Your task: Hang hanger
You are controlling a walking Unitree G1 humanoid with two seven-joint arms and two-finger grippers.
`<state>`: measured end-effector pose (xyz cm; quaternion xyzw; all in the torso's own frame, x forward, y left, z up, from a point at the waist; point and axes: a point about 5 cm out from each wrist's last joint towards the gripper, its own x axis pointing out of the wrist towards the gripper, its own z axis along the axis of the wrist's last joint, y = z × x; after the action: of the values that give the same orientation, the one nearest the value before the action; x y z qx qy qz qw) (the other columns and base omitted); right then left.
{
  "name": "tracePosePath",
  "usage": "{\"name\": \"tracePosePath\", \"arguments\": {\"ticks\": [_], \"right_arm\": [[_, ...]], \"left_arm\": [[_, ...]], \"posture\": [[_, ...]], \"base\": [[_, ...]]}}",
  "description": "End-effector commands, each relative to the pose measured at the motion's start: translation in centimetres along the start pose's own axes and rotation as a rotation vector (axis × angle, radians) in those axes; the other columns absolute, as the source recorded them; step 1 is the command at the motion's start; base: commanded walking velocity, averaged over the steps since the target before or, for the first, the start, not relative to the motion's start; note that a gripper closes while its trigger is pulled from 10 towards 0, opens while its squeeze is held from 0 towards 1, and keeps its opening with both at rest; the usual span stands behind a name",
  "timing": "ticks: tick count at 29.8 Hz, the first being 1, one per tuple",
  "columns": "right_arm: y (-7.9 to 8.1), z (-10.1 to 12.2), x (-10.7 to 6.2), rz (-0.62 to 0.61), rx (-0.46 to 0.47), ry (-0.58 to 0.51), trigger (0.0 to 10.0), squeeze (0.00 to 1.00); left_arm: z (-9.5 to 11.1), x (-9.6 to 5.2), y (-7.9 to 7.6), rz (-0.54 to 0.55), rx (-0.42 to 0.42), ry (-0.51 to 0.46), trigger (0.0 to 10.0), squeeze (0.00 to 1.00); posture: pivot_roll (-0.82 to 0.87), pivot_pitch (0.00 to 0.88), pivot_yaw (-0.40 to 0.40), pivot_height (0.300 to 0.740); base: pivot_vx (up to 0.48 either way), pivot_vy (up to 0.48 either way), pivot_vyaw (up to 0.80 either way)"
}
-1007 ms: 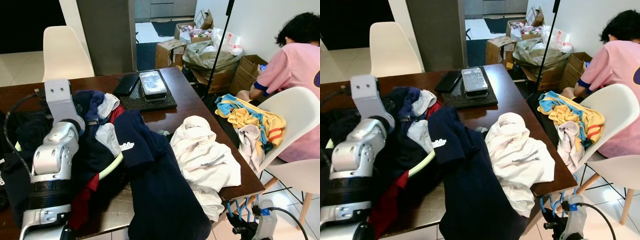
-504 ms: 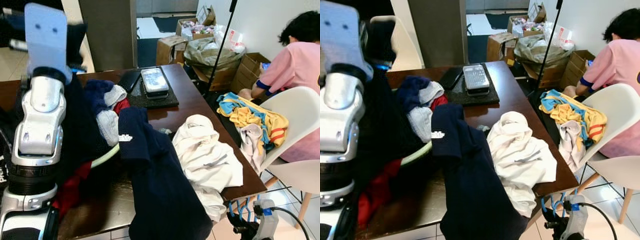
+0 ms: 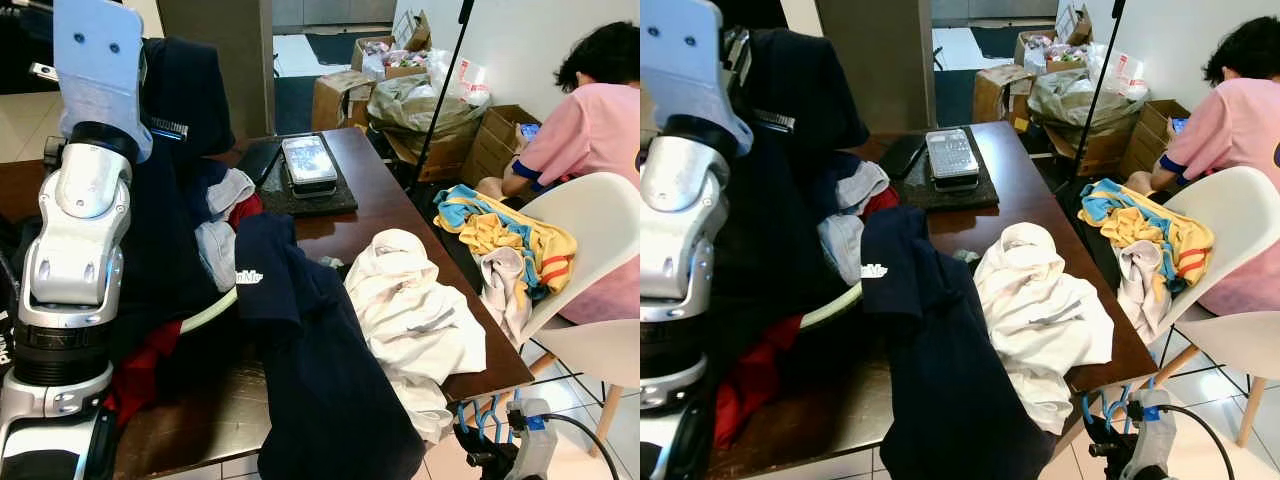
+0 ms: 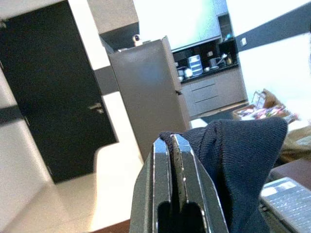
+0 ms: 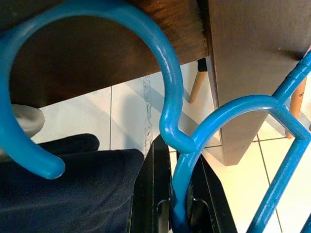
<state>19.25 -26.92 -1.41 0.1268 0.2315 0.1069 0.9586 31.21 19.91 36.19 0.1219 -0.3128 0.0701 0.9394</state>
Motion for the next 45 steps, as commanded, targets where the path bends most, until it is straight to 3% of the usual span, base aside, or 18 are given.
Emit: {"name": "tracePosePath", "arguments": {"ticks": [1,2,4,7,8,9,11,13,14,15,17,19,24,28,33,37,43,45], "right_arm": [[0.8,0.5,0.6,0.053,-0.008,-0.02,10.0,0.0],[0.8,0.5,0.6,0.053,-0.008,-0.02,10.0,0.0],[0.8,0.5,0.6,0.054,-0.007,-0.021,10.0,0.0],[0.8,0.5,0.6,0.055,-0.007,-0.021,10.0,0.0],[0.8,0.5,0.6,0.055,-0.006,-0.021,10.0,0.0],[0.8,0.5,0.6,0.055,-0.006,-0.02,10.0,0.0],[0.8,0.5,0.5,0.055,-0.006,-0.019,10.0,0.0],[0.8,0.5,0.5,0.055,-0.006,-0.019,10.0,0.0],[0.8,0.4,0.5,0.057,-0.006,-0.017,10.0,0.0],[0.8,0.4,0.5,0.057,-0.006,-0.017,10.0,0.0],[0.8,0.3,0.4,0.058,-0.005,-0.015,10.0,0.0],[0.8,0.3,0.4,0.059,-0.004,-0.014,10.0,0.0],[0.8,0.2,0.4,0.064,0.001,-0.007,10.0,0.0],[0.8,0.2,0.5,0.07,0.006,-0.001,10.0,0.0],[0.8,0.2,0.6,0.073,0.008,0.002,10.0,0.0],[0.8,0.3,0.6,0.071,0.008,0.002,10.0,0.0],[0.7,0.3,0.6,0.068,0.006,0.002,10.0,0.0],[0.6,0.4,0.6,0.066,0.005,0.002,10.0,0.0]], "left_arm": [[0.6,0.5,0.9,-0.001,-0.156,-0.015,3.0,0.0],[0.6,0.5,0.9,-0.001,-0.156,-0.015,3.0,0.0],[1.1,0.8,1.2,-0.111,-0.481,-0.039,4.6,0.0],[1.4,0.8,1.3,-0.164,-0.611,-0.056,4.6,0.0],[2.1,0.3,1.8,-0.255,-0.806,-0.115,10.0,0.0],[2.6,-0.3,2.5,-0.331,-0.937,-0.174,10.0,0.0],[2.5,-0.9,3.3,-0.363,-0.985,-0.208,10.0,0.0],[2.5,-0.9,3.3,-0.363,-0.985,-0.208,10.0,0.0],[1.0,-2.4,4.4,-0.438,-0.973,-0.172,10.0,0.0],[1.0,-2.4,4.4,-0.438,-0.973,-0.172,10.0,0.0],[-0.3,-5.2,5.4,-0.602,-0.837,-0.057,10.0,0.0],[-0.6,-6.3,5.7,-0.664,-0.794,-0.011,10.0,0.0],[0.5,-10.6,9.9,-0.89,-0.599,0.14,10.0,0.0],[2.2,-12.2,11.4,-0.983,-0.56,0.169,10.0,0.0],[2.5,-13.8,10.9,-1.105,-0.513,0.245,10.0,0.0],[-1.2,-17.1,8.3,-1.274,-0.372,0.601,10.0,0.0],[-3.8,-19.2,7.2,-1.349,-0.272,0.842,10.0,0.0],[-5.0,-19.7,7.5,-1.349,-0.179,0.951,10.0,0.0]], "posture": [[0.02,0.13,-0.003,0.74],[0.02,0.13,-0.003,0.74],[0.02,0.13,-0.001,0.74],[0.02,0.13,-0.001,0.74],[0.02,0.13,0.0,0.74],[0.02,0.13,0.0,0.74],[0.02,0.129,0.0,0.74],[0.02,0.129,0.0,0.74],[0.02,0.128,-0.001,0.74],[0.02,0.128,-0.001,0.74],[0.04,0.126,-0.001,0.74],[0.04,0.126,-0.001,0.74],[0.06,0.123,-0.007,0.74],[0.07,0.115,-0.013,0.74],[0.07,0.114,-0.015,0.74],[0.07,0.116,-0.017,0.74],[0.07,0.119,-0.019,0.74],[0.07,0.122,-0.021,0.74]], "base": [[0.0,0.0,0.0],[0.0,0.0,0.0],[0.0,0.0,0.0],[0.0,0.0,0.0],[0.0,0.0,0.0],[0.0,0.0,0.0],[0.0,0.0,0.0],[0.0,0.0,0.0],[0.0,0.0,0.0],[0.0,0.0,0.0],[0.0,0.0,0.0],[0.0,0.0,0.0],[0.0,0.0,0.0],[0.0,0.0,0.0],[0.0,0.0,0.0],[0.0,0.0,0.0],[0.0,0.0,0.0],[0.0,0.0,0.0]]}}
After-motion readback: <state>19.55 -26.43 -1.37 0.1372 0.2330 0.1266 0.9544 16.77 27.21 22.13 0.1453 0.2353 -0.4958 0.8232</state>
